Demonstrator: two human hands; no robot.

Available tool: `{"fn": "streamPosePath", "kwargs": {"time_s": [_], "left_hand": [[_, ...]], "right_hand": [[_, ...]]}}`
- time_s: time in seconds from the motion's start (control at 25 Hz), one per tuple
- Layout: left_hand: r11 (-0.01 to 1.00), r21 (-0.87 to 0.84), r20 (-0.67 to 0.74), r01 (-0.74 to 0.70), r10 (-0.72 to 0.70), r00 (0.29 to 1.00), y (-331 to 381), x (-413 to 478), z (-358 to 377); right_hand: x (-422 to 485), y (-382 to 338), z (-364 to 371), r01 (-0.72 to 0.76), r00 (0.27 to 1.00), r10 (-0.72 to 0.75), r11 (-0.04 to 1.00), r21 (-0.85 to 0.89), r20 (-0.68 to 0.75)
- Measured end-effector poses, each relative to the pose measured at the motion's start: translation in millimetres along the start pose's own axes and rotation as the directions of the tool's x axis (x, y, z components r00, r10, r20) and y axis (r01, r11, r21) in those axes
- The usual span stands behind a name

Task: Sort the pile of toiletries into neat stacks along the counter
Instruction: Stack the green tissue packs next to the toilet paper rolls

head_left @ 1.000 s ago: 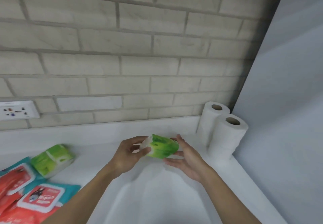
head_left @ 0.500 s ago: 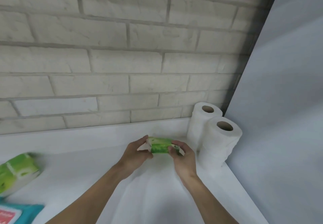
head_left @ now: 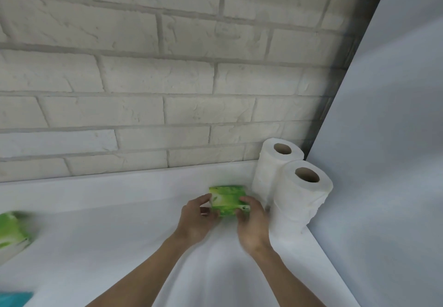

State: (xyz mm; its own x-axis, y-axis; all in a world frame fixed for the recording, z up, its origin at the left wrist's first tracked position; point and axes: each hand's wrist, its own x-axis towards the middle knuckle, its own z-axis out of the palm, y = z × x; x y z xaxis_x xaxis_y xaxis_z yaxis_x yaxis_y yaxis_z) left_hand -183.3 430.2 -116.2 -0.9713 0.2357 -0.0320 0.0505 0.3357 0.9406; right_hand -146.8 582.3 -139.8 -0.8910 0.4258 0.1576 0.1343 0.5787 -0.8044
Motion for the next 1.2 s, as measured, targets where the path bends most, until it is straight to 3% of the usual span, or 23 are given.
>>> {"fn": "streamPosePath", "kwargs": {"time_s": [0.24,0.48,0.92,1.2], "left_hand": [[0.988,0.145,-0.041,-0.062,0.069,0.997,-7.7,6.1,20.1],[0.989,0.122,-0.081,-0.078,0.089,0.993,2.8,3.7,30.0],[0.995,0.098,-0.044,-0.010,0.015,0.999,-10.0,-4.4,5.7],[0.981,0.178,-0.149,-0.082,0.109,0.983,-21.4,-42.0,-64.4]], "right_hand": [[9.9,21.0,10.4,0.134,0.978,-0.186,0.907,-0.399,-0.093],[9.3,23.1,15.5,0.175,0.962,-0.255,0.850,-0.498,-0.099],[-1.8,3.9,12.0,0.180,0.975,-0.220,0.853,-0.490,-0.024],[-41.6,-58.8,26.0,0.288,0.955,-0.270,0.942,-0.172,0.118]]}}
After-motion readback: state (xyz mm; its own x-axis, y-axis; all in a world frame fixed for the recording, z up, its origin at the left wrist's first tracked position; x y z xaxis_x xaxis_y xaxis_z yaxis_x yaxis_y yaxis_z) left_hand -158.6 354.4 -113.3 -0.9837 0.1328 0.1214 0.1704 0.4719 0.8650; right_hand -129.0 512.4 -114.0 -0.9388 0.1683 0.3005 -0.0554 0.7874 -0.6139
